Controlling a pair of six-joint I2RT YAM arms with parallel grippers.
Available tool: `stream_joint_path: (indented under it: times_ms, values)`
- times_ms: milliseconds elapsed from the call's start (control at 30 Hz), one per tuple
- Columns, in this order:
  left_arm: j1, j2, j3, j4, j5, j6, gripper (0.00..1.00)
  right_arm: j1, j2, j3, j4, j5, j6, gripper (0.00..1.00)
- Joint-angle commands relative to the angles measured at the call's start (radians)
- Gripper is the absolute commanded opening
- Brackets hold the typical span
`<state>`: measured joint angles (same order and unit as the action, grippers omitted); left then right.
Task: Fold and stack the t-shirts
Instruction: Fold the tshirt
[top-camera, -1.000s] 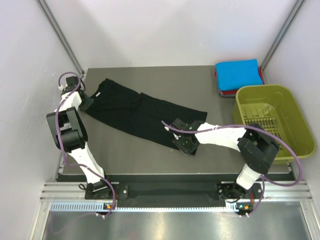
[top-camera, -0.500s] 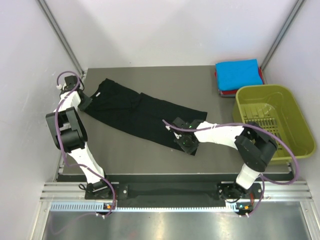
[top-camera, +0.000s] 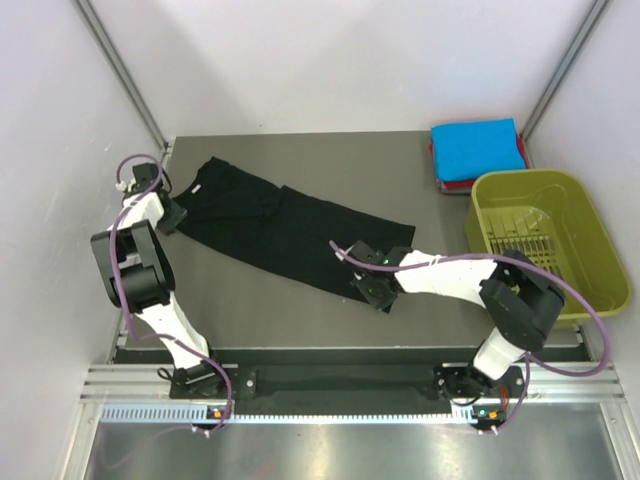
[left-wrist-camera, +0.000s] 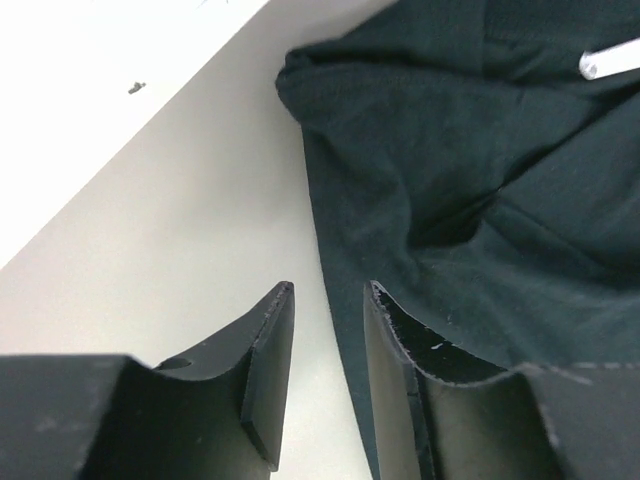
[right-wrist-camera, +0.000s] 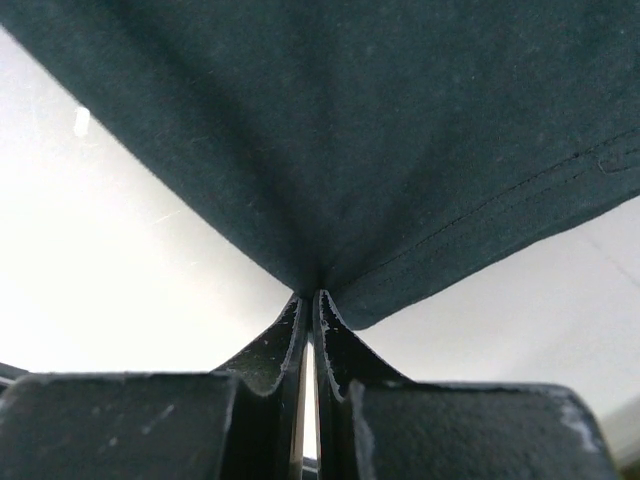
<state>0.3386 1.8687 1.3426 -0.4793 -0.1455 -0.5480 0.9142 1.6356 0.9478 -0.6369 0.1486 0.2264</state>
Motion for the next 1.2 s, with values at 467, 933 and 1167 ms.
stream_joint_path:
  times_ms: [467,933,1167]
  values:
    - [0.011,-0.002,-0.096,0.237,0.166,-0.064,0.42,0.199,0.012,-0.05,0.017,-0.093,0.226,0.0]
    - [-0.003,0.185,0.039,0.301,0.231,-0.138,0.0,0.21,0.047,0.006,0.005,-0.073,0.287,0.0]
    - [-0.07,0.283,0.157,0.326,0.247,-0.185,0.0,0.218,0.105,0.069,-0.015,-0.076,0.333,0.0]
